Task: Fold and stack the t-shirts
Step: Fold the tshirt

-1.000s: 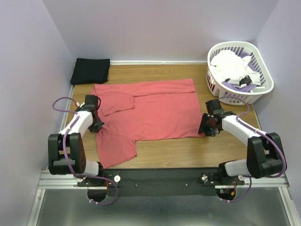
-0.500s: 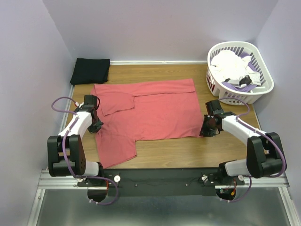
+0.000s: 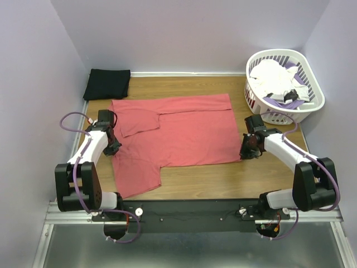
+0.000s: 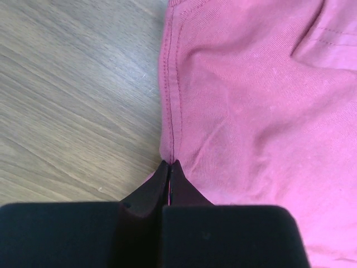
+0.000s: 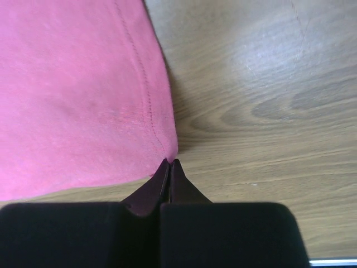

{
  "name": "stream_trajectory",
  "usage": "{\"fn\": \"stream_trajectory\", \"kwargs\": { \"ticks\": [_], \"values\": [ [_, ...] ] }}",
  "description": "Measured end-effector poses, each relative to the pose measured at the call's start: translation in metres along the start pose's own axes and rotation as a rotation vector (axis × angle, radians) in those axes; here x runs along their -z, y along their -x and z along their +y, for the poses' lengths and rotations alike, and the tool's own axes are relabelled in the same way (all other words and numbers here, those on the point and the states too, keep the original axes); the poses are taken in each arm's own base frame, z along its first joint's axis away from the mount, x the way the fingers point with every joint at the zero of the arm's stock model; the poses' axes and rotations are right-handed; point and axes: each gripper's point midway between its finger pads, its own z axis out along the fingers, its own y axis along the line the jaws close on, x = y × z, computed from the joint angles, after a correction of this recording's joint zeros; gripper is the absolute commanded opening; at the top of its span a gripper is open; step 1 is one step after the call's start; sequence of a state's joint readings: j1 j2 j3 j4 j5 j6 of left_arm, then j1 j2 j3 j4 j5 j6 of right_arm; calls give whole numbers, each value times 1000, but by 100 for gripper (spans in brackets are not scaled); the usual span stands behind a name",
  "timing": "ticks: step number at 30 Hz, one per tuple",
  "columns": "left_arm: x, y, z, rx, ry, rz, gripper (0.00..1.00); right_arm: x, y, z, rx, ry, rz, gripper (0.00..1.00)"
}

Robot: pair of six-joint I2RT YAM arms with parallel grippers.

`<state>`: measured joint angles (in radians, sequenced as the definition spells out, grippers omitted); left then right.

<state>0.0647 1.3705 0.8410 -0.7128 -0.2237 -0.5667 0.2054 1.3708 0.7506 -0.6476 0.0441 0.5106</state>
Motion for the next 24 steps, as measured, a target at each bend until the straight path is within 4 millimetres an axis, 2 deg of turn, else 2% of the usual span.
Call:
{"fn": "stream_trajectory", "kwargs": {
  "ticks": [9, 16, 24],
  "values": [
    [6, -2, 3, -19, 1, 16, 0, 16, 38, 13, 40, 17, -43, 1],
    [13, 31, -4, -3, -19, -25, 0, 15, 68, 23, 54, 15, -60, 1],
    [3, 50, -16, -7, -47, -8, 0, 9, 104, 35, 66, 5, -87, 1]
  ]
}}
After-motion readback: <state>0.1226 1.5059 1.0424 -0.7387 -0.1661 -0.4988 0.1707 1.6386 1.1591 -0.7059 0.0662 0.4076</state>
